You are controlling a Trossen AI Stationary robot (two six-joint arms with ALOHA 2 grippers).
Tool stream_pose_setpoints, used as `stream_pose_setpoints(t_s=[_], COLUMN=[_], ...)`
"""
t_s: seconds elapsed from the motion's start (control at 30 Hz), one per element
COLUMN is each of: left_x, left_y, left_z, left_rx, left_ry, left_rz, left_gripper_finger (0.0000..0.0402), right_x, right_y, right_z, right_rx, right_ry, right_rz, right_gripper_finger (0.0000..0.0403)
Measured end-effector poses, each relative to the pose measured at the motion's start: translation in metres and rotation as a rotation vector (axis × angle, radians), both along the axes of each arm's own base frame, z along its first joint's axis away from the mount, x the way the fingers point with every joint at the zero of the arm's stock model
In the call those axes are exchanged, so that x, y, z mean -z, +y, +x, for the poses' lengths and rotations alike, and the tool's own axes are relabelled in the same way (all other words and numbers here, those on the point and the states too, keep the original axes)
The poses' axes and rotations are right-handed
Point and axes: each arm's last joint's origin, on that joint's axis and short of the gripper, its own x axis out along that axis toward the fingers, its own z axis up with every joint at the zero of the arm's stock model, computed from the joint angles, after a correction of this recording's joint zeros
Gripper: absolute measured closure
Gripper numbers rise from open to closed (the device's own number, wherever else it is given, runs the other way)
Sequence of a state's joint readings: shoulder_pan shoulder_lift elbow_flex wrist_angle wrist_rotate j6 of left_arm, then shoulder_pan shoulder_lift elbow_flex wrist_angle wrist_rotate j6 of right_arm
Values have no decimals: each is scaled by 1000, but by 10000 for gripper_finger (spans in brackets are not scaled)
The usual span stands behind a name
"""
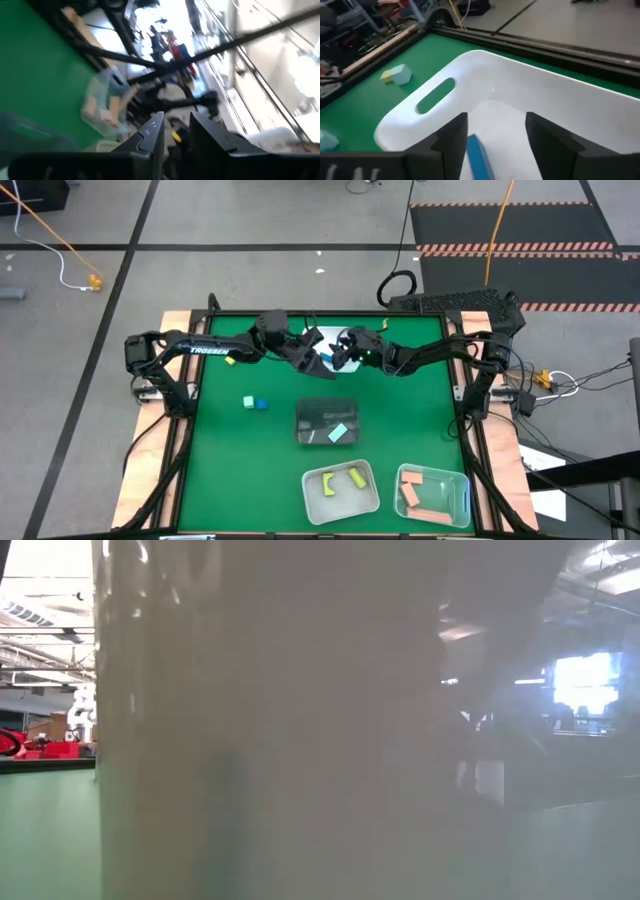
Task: Sort & place blocks by color
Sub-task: Put the bottom light blue block into the black bin
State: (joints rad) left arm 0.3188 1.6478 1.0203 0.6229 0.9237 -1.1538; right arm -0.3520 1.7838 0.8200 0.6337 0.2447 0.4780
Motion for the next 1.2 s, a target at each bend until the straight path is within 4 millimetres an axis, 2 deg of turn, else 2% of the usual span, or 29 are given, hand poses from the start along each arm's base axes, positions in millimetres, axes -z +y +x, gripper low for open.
stream_pose_setpoints(t_s=[0.13,0.27,0.47,0.6,0.73,0.83,0.9,1.03,1.2], left_x=[10,30,63,76,81,81,75,49,13], left_y=[-18,-45,-85,-105,-116,-117,-114,-106,-101], left_z=[6,8,-5,-17,-26,-35,-37,-42,-57], left_rx=[-57,-68,-164,-214,-260,-333,-375,-417,-480], left_ry=[97,302,698,891,1017,1089,1066,927,758], left_rz=[-9,3,100,172,199,232,251,273,335], left_gripper_finger=[309,309,309,309,309,309,309,309,309], right_x=[-4,-21,-63,-88,-108,-119,-125,-131,-128], right_y=[-7,-3,5,12,19,22,24,27,27], right_z=[-3,-6,-17,-29,-43,-53,-59,-65,-66], right_rx=[-82,-259,-344,-371,-389,-388,-387,-383,-380], right_ry=[-45,-92,-136,-139,-122,-127,-128,-132,-105], right_rz=[80,110,-62,-147,-200,-210,-211,-208,-185], right_gripper_finger=[183,171,174,175,176,176,176,176,177])
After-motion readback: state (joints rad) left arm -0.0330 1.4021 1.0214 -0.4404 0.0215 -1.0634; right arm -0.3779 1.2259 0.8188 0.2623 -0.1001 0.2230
